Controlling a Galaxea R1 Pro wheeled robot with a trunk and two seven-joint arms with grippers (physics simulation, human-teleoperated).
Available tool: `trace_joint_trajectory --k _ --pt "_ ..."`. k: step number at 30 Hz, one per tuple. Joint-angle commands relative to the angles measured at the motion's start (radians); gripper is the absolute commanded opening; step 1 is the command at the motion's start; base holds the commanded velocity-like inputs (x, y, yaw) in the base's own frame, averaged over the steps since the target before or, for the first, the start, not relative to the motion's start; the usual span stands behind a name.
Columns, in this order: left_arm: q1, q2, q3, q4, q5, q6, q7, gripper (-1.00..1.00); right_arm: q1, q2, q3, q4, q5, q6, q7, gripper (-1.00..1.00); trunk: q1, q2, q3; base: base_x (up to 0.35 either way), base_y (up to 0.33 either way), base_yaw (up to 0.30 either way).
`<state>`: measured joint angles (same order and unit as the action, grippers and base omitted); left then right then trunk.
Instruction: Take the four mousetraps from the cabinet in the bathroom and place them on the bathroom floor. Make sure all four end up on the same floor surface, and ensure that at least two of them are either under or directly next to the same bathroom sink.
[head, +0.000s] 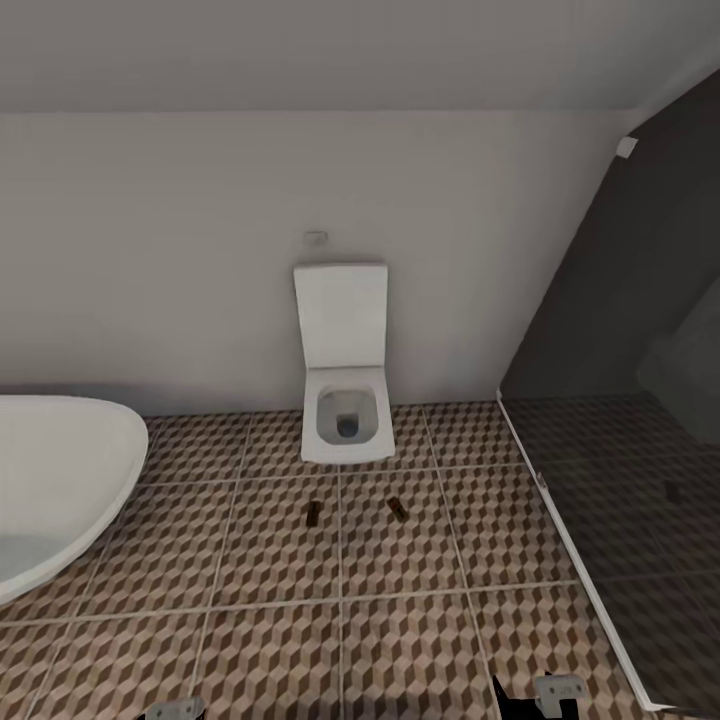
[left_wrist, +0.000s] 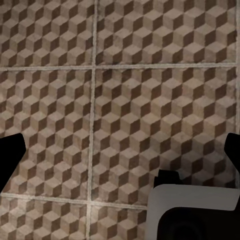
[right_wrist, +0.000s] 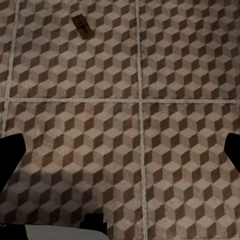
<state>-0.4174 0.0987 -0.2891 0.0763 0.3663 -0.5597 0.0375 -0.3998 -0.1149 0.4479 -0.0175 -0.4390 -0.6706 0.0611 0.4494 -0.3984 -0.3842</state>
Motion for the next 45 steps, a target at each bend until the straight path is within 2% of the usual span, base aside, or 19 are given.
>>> trace_joint_trajectory --k 1,45 --pt "-0.001 -0.001 -0.008 0.003 0.002 -0.005 0.004 1.0 -0.001 0.0 0.005 0.001 -0.01 -0.003 0.006 1.0 0.001 -0.002 0.0 0.0 0.0 0.0" --pt "-0.001 -0.002 -0.008 0.003 0.002 -0.005 0.004 1.0 -0.001 0.001 0.005 0.001 -0.01 -0.003 0.006 1.0 0.001 -0.002 0.071 0.0 0.0 0.0"
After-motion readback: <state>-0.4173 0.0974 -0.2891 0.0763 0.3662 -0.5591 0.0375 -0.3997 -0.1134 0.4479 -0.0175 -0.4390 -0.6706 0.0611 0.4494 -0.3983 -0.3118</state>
